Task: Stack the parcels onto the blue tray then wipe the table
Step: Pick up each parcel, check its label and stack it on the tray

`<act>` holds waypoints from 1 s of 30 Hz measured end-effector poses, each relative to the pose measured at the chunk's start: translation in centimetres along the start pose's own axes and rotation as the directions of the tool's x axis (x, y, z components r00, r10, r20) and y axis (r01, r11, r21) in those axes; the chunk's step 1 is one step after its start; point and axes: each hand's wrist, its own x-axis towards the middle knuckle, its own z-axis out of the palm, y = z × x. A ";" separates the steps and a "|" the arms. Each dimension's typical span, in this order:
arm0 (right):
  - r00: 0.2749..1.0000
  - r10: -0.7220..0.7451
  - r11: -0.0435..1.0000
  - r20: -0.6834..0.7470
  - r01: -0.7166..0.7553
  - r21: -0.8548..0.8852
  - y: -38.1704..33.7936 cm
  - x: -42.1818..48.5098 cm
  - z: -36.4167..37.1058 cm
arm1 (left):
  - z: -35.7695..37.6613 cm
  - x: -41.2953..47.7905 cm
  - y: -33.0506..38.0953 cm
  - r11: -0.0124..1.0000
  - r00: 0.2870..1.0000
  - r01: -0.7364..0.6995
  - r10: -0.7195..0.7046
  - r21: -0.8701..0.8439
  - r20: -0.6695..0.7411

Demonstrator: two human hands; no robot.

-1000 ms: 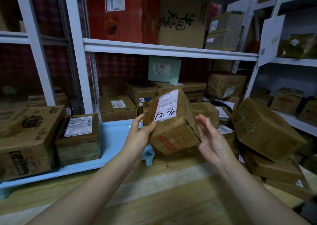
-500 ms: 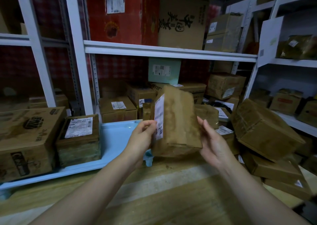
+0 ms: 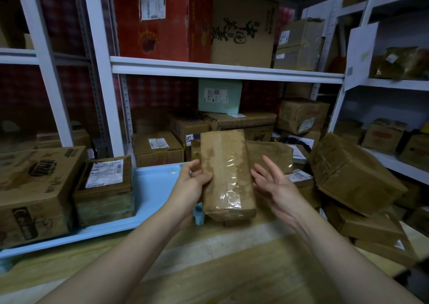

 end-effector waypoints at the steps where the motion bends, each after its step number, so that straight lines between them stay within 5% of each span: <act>1: 1.000 0.007 0.997 -0.028 -0.009 -0.070 0.1 0.0 0.2 | -0.1 0.0 0.0 1.000 1.000 0.006 -0.006 -0.014 -0.004; 5: 0.977 0.142 0.930 -0.156 -0.186 -0.317 0.0 -0.3 0.8 | -0.9 0.8 -0.5 0.993 0.997 0.034 -0.041 -0.115 -0.060; 9: 0.954 0.298 0.940 0.002 -0.294 -0.177 0.1 -0.7 1.0 | -1.5 1.5 -1.1 0.978 0.993 0.082 -0.097 -0.191 -0.073; 18: 0.975 0.154 0.988 0.161 -0.147 -0.055 0.2 0.3 1.2 | -3.5 2.0 -0.9 0.998 0.992 0.051 -0.053 -0.025 -0.115; 26: 0.993 0.084 0.988 0.079 -0.073 -0.136 -0.2 -0.1 2.6 | -4.3 1.6 -0.6 0.996 0.996 -0.049 0.043 -0.069 -0.078; 30: 0.985 0.106 0.994 0.133 -0.103 -0.028 -0.6 -0.4 3.3 | -4.2 1.6 -0.7 0.989 0.986 -0.132 0.125 -0.059 -0.112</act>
